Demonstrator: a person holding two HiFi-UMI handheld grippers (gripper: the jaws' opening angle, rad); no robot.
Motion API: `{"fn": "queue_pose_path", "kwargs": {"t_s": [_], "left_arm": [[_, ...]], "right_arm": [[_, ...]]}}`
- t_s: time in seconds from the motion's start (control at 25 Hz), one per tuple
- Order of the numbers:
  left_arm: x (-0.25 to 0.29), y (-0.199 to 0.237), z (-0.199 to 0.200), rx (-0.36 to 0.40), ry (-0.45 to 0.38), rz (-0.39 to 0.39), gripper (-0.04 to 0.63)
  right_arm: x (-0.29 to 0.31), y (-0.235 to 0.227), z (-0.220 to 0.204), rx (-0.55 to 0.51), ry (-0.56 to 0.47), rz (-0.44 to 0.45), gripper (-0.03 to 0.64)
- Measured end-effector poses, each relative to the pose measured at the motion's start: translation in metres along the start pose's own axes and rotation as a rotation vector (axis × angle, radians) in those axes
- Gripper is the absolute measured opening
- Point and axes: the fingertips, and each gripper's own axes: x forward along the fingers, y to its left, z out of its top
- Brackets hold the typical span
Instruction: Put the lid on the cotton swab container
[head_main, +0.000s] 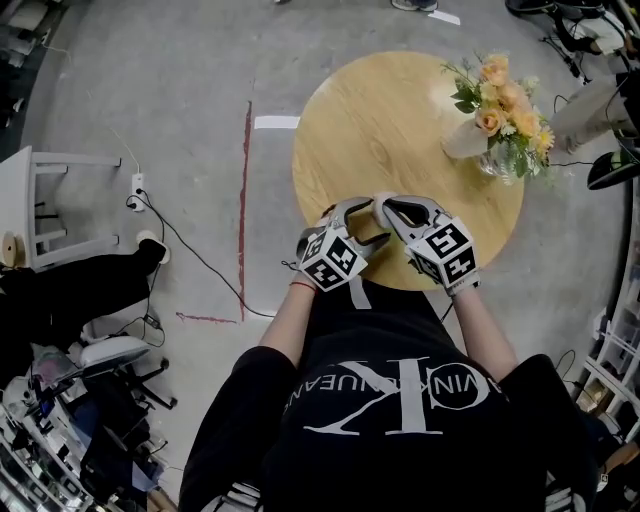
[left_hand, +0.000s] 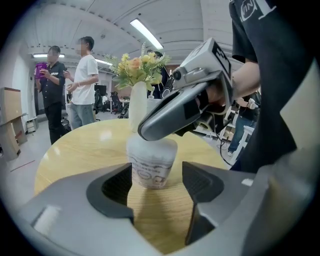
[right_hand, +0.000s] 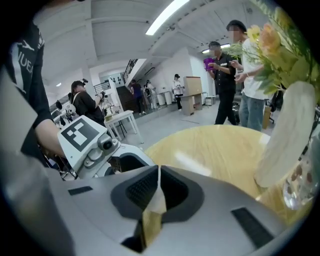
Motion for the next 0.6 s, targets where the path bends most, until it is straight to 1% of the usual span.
{"fn": "queue_pose_path", "kwargs": {"t_s": [0.12, 0.24, 0.32, 0.36, 0.44, 0.6], "left_arm": [[-0.011, -0.003, 0.004, -0.034, -0.026, -0.023, 0.318], [-0.027, 0.0, 0.012, -0.072, -0.078, -0.021, 0.268], [-0.04, 0.006, 0.019, -0.094, -0.114, -0.004, 0.222], [-0.045, 0.011, 0.021, -0.105, -0.129, 0.011, 0.192], [-0.056, 0.021, 0.023, -0.126, -0.156, 0.056, 0.108], [-0.079, 0.053, 0.029, -0.175, -0.211, 0.194, 0.023]], "right_arm": [[-0.005, -0.003, 0.0, 0.052, -0.059, 0.002, 0.026], [-0.014, -0.007, 0.006, 0.101, -0.126, -0.013, 0.026], [-0.021, -0.011, 0.012, 0.115, -0.17, -0.026, 0.025], [-0.024, -0.014, 0.015, 0.117, -0.192, -0.037, 0.025], [-0.032, -0.021, 0.02, 0.111, -0.228, -0.067, 0.026], [-0.049, -0.034, 0.032, 0.094, -0.29, -0.132, 0.025]]}}
